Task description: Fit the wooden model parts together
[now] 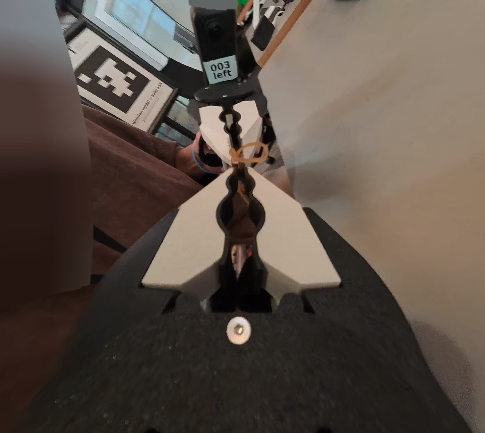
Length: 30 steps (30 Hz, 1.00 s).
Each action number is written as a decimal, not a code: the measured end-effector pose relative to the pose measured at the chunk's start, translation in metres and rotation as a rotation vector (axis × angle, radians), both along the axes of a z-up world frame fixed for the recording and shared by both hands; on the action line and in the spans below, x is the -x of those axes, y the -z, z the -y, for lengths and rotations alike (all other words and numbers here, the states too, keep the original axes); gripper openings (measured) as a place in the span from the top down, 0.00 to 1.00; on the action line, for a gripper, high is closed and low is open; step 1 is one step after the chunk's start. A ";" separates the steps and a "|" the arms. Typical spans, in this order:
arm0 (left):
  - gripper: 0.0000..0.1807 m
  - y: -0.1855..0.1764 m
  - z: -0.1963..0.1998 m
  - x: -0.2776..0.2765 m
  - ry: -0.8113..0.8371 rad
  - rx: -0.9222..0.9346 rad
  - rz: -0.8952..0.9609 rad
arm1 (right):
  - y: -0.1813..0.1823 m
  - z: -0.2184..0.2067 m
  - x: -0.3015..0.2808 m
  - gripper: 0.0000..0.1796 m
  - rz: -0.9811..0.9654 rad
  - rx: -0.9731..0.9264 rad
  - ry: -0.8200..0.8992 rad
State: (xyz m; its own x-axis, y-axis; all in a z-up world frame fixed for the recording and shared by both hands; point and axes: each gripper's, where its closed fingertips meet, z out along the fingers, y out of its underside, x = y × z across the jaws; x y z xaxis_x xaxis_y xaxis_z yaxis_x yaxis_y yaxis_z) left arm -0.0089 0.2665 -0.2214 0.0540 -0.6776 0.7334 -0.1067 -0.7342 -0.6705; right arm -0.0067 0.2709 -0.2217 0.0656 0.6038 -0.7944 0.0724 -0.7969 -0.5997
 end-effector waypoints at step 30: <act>1.00 -0.005 -0.038 0.016 -0.171 0.362 0.221 | 0.011 -0.022 0.014 0.96 0.325 -0.589 0.232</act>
State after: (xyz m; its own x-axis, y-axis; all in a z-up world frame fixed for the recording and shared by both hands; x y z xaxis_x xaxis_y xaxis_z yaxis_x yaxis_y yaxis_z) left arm -0.0253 0.3045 -0.2165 -0.0417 -0.3702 0.9280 0.1534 -0.9202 -0.3602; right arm -0.0209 0.2925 -0.2329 0.4229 0.8685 -0.2587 0.1879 -0.3634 -0.9125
